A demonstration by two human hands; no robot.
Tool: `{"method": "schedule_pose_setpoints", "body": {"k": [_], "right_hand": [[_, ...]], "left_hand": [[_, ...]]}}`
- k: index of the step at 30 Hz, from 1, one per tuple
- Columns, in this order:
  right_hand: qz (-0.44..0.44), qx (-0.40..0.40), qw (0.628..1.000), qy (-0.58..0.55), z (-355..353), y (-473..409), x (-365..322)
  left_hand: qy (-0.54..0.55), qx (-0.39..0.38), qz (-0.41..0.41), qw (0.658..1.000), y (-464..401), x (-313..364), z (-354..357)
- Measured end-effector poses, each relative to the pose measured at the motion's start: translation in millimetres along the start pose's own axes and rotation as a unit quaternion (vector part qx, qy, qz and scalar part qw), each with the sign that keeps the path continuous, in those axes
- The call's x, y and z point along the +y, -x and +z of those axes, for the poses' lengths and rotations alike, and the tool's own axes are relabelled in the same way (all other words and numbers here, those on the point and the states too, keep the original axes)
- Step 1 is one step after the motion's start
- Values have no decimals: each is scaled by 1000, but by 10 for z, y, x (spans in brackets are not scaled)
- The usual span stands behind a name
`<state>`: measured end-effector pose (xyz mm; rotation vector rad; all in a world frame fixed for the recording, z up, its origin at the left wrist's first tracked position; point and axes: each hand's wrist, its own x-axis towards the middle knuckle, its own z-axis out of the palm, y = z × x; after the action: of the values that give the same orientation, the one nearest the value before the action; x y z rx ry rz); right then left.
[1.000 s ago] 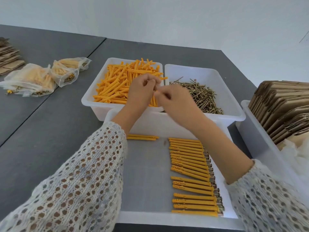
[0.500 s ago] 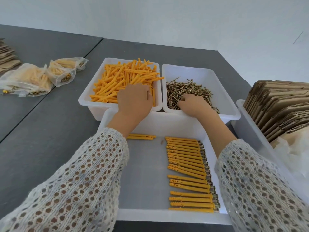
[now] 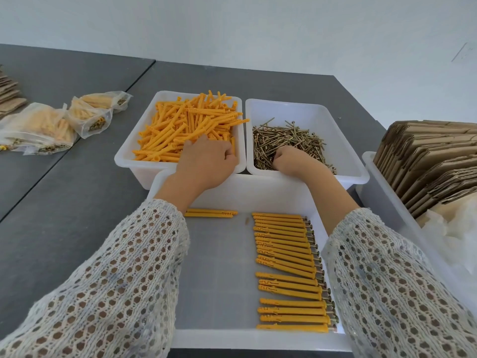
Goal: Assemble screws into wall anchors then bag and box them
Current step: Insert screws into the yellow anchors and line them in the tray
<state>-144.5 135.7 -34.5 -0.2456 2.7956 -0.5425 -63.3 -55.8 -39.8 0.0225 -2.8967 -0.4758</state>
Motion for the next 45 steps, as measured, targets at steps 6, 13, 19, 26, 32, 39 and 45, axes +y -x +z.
{"method": "schedule_pose_setpoints", "body": {"k": [6, 13, 19, 26, 32, 39, 45], "right_hand": [[-26, 103, 993, -43, 26, 36, 46], [-67, 167, 939, -293, -71, 160, 0], [-109, 100, 864, -481, -97, 303, -137], [-145, 100, 793, -583, -23, 397, -338], [-146, 148, 789, -579, 13, 443, -419], [-154, 210, 781, -568, 28, 455, -446], [-170, 208, 816, -512, 89, 453, -480]], "left_hand": [[46, 28, 24, 998, 4, -14, -22], [71, 68, 45, 994, -11, -47, 4], [94, 112, 60, 987, -1, -10, -1], [103, 153, 105, 977, 38, 48, -51], [108, 166, 137, 971, 49, 102, -85], [98, 188, 148, 966, 27, 93, -60], [101, 201, 140, 964, 10, 92, -42]]}}
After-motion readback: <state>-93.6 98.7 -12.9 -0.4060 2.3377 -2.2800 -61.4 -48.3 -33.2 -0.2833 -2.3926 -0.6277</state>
